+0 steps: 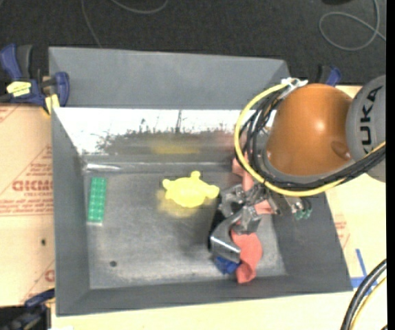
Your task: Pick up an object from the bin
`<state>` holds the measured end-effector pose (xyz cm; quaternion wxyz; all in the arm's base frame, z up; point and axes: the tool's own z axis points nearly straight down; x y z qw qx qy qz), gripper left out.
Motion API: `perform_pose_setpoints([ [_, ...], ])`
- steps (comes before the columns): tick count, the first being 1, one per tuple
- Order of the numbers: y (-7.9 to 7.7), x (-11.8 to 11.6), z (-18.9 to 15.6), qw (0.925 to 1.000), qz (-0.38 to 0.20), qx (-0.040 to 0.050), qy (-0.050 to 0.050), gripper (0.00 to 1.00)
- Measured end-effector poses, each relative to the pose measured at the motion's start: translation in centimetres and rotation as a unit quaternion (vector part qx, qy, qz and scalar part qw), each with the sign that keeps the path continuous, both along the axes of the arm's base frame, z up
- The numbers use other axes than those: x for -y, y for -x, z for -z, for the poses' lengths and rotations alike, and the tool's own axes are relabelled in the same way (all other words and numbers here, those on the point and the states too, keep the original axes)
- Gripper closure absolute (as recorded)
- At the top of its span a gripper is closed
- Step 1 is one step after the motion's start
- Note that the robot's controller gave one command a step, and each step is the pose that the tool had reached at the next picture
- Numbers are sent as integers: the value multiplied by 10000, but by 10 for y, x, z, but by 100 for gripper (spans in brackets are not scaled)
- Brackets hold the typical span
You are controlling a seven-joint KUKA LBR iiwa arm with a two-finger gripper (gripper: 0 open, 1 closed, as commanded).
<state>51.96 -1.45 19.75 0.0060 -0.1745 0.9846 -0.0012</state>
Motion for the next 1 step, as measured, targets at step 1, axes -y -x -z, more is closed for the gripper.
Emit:
perform_pose_setpoints([
  [1,1,2,-45,10000,35,-44,3,100],
])
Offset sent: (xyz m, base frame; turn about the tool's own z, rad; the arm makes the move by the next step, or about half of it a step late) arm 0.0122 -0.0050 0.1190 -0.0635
